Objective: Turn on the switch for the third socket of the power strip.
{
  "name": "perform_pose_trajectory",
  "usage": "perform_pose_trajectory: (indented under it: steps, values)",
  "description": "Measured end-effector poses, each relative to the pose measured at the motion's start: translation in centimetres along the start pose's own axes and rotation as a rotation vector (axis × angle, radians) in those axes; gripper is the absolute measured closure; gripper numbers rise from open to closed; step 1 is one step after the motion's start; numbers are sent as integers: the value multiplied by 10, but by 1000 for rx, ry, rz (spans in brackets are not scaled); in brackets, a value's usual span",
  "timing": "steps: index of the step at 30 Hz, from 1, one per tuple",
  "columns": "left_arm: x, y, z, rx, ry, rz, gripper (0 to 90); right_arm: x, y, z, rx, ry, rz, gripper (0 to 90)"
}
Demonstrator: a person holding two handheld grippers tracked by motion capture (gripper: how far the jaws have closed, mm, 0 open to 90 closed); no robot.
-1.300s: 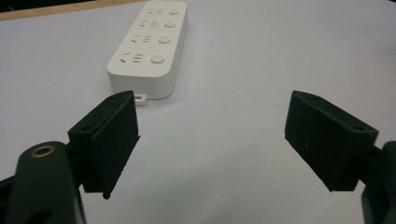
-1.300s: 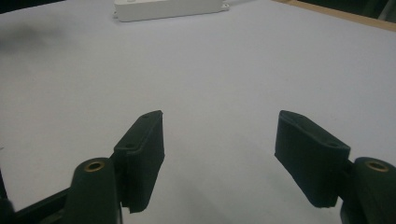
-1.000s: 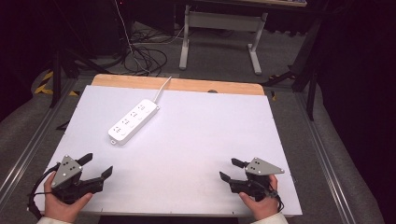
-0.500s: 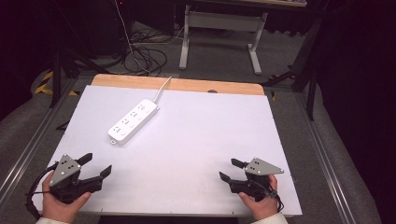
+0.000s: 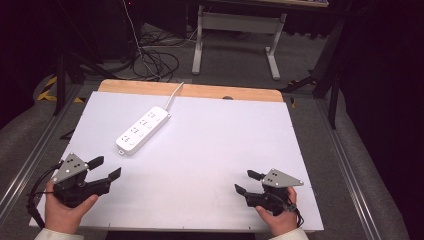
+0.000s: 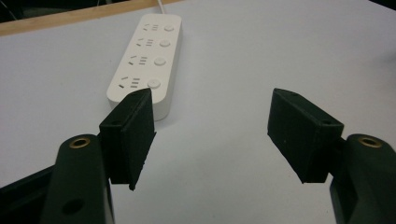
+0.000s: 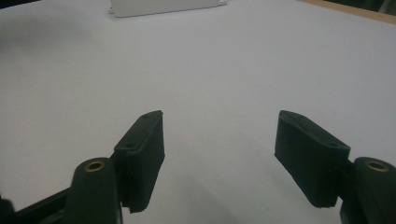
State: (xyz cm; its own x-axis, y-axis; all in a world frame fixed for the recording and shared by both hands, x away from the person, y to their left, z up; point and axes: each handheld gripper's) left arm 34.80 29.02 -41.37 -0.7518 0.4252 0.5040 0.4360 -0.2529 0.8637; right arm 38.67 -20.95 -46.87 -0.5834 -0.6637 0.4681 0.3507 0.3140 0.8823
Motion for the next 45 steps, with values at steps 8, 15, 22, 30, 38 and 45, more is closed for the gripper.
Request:
perform_pose_trajectory:
  steps: [8, 15, 22, 30, 38, 45]
  values:
    - [-4, 21, 3, -32, -7, 13, 329, -1, 0, 0, 0, 6, 3, 338]
    - [-9, 36, 3, -56, -13, 21, 327, -1, 0, 0, -1, 8, 0, 338]
    - [-17, 50, 0, -74, -24, 37, 330, -1, 0, 0, -2, 8, 4, 338]
    - [-29, 68, 0, -104, -31, 58, 350, -2, 0, 0, 2, 11, 5, 338]
    - [-45, 84, -2, -110, -30, 75, 354, -2, -1, 0, 11, 13, 15, 337]
    - [-58, 92, -3, -108, -33, 84, 354, -2, -1, 0, 11, 15, 18, 338]
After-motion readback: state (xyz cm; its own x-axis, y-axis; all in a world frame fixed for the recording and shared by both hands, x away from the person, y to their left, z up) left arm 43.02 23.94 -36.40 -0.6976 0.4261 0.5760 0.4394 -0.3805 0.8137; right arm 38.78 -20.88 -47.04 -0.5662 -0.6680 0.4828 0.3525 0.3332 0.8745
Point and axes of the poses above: each handheld gripper's, and its own axes: x roughly backward along the jaws, y roughly out of its top, z roughly to its left, and after that the axes turned 2 degrees about -x, right-handed
